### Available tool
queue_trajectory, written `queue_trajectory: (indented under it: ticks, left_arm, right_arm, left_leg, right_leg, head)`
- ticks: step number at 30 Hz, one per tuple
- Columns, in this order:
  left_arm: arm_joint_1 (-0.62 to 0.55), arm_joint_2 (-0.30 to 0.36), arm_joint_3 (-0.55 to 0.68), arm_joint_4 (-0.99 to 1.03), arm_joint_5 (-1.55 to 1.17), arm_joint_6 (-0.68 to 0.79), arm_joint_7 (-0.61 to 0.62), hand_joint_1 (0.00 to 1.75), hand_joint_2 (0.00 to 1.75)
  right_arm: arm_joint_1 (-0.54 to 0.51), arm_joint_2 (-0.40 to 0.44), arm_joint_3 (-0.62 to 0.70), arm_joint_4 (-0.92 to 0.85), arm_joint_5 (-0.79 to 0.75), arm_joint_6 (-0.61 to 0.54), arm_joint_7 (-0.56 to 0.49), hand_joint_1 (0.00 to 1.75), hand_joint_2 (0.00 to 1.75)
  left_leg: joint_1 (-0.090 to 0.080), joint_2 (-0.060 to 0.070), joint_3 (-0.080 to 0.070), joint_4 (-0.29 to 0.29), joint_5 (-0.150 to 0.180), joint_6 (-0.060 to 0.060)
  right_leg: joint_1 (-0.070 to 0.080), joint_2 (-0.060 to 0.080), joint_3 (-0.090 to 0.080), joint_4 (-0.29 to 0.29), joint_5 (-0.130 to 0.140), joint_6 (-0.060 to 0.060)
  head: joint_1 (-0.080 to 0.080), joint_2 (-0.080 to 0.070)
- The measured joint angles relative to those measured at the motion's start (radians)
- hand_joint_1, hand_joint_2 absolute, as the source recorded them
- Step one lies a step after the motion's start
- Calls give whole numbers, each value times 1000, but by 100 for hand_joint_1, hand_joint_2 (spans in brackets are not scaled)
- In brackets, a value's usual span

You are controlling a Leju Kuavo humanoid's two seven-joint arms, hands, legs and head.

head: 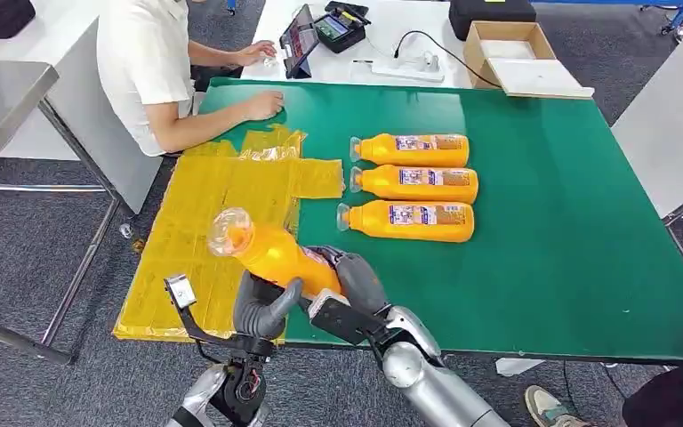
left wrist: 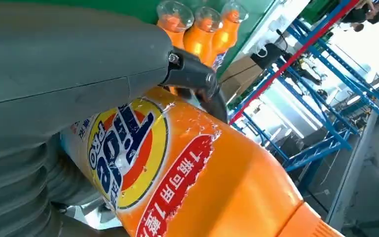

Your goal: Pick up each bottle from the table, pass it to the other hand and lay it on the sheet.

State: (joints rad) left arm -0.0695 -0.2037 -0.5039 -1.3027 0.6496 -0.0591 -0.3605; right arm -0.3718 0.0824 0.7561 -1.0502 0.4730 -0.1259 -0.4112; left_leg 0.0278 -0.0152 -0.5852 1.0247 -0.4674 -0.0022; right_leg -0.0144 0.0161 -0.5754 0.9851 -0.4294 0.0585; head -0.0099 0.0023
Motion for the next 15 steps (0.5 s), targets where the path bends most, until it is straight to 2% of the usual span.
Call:
queue_trajectory:
  ticks: [2,3,4,5,6,15]
  left_arm:
    - [0,2,0,-1,-2,2,0,175,175]
    - [-1,3,0,-1,-22,17,-4,175,175]
    - [-1,3,0,-1,-38,32,-7,175,175]
    - [-2,4,0,-1,-63,53,-11,175,175]
    - [-2,4,0,-1,-81,68,-16,175,175]
    - [-4,2,3,3,-148,127,-29,175,175]
  right_arm:
    - [0,-1,0,0,5,-3,0,152,175]
    - [0,-2,3,0,11,-9,2,141,175]
    - [0,-2,3,0,17,-17,6,89,175]
    - [0,-4,4,0,26,-24,12,0,175]
    - [0,-5,5,0,30,-26,13,0,0]
    - [0,-4,22,0,70,-67,33,0,0]
  left_leg:
    - [0,0,0,0,0,0]
    - [0,0,0,0,0,0]
    - [0,0,0,0,0,0]
    - [0,0,0,0,0,0]
    - [0,0,0,0,0,0]
    - [0,0,0,0,0,0]
  right_leg:
    - [0,0,0,0,0,0]
    - [0,0,0,0,0,0]
    - [0,0,0,0,0,0]
    - [0,0,0,0,0,0]
    - [0,0,0,0,0,0]
    - [0,0,0,0,0,0]
  head:
    - [0,0]
    - [0,0]
    - [0,0]
    - [0,0]
    - [0,0]
    - [0,0]
